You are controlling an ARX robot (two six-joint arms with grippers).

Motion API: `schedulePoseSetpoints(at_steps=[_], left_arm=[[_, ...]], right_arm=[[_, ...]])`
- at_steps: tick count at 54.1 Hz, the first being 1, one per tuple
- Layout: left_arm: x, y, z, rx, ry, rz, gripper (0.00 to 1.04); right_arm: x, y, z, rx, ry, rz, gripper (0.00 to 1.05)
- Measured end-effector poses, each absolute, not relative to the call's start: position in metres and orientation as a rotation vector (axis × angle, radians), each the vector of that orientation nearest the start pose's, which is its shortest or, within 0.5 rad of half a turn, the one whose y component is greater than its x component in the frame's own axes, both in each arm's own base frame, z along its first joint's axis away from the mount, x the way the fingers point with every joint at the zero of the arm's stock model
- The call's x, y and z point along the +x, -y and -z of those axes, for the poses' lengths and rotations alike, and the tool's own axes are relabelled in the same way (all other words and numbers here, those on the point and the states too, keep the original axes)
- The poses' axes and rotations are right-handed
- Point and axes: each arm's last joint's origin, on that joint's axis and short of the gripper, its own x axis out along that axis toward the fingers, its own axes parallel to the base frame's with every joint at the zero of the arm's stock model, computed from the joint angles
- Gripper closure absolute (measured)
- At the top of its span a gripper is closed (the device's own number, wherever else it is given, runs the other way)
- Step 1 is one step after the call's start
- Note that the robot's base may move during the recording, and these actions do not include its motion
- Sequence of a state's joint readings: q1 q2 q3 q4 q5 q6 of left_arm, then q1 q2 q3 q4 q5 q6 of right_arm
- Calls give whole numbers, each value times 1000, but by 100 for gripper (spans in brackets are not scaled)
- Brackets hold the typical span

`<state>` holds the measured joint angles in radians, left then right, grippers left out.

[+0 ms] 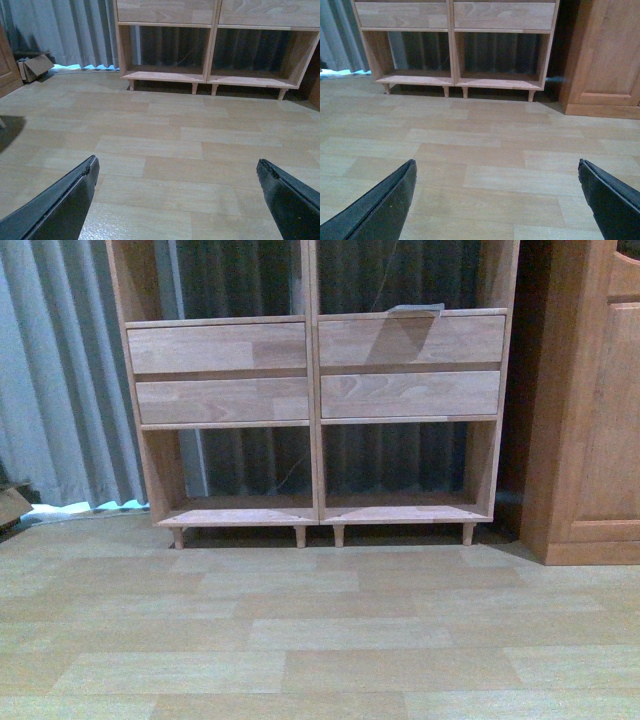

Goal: Organize books on shelf

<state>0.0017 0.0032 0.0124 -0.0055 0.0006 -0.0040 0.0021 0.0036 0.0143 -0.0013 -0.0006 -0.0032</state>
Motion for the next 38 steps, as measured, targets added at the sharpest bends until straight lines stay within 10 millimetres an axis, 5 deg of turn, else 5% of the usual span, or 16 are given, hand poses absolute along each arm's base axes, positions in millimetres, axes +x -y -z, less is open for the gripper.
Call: schedulePoseSetpoints(at_steps=[38], left_arm=[[97, 0, -167, -4, 4, -1, 7]], right_arm=[[97, 0, -168, -3, 9, -3, 7]])
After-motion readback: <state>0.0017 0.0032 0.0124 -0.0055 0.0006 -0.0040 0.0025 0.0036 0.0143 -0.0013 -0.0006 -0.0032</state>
